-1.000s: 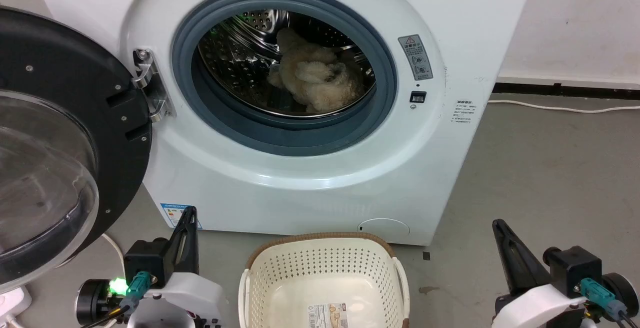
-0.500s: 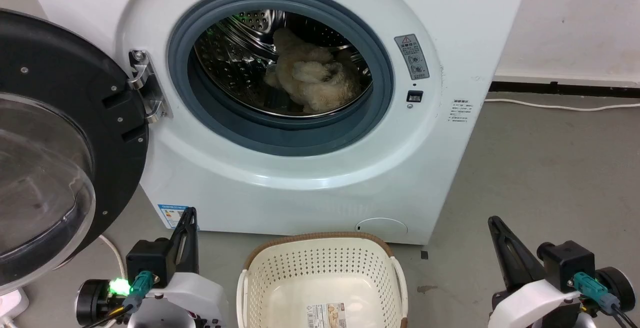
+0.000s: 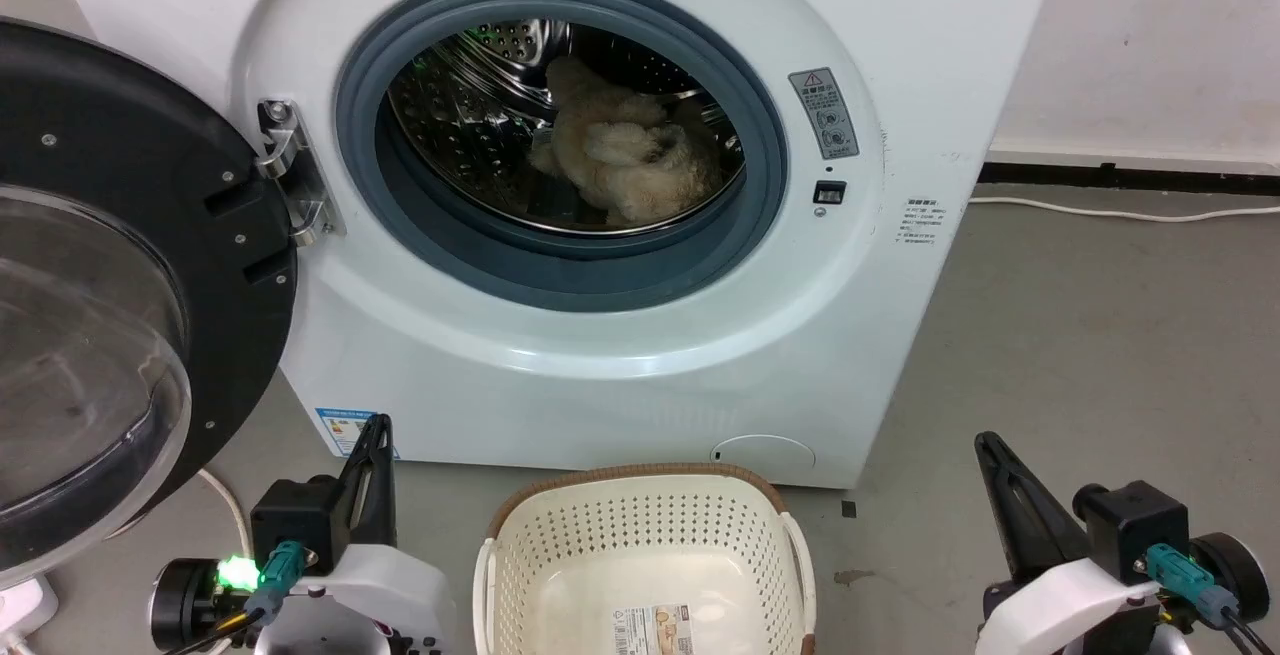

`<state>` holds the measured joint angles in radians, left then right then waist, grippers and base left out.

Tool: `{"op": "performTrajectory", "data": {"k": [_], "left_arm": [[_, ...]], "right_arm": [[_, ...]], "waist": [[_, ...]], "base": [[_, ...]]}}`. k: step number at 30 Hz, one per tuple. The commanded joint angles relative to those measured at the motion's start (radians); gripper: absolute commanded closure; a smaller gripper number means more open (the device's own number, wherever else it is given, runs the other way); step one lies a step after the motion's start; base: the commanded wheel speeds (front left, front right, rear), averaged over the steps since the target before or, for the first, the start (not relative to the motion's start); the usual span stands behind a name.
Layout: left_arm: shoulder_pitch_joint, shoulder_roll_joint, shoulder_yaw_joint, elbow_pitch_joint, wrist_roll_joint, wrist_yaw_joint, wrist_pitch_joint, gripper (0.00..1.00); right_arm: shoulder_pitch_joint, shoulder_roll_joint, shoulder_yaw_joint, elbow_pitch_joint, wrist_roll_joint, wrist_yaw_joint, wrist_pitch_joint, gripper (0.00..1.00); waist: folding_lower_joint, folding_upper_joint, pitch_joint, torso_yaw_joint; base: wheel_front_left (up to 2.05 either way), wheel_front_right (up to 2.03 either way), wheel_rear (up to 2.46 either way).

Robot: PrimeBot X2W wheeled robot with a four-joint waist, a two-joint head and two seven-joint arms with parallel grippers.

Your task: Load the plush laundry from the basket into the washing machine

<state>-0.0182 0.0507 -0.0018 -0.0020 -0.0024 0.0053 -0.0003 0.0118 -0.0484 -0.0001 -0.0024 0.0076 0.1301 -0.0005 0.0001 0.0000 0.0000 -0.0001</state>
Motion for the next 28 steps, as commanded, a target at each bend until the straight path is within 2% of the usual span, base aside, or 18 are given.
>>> {"op": "performTrajectory", "data": {"k": [1,28], "left_arm": [[0.018,0.000,0.002,0.002,0.002,-0.005,0.000,1.00],[0.018,-0.001,0.002,0.002,0.002,-0.005,0.000,1.00]], "right_arm": [[-0.012,-0.002,0.000,0.002,-0.008,0.001,0.000,1.00],[-0.012,-0.002,0.000,0.002,-0.008,0.001,0.000,1.00]], "waist": [[-0.0001,0.0000,0.000,0.000],[-0.0001,0.0000,0.000,0.000]], "base": [[0.00,0.00,0.00],[0.00,0.00,0.00]]}}
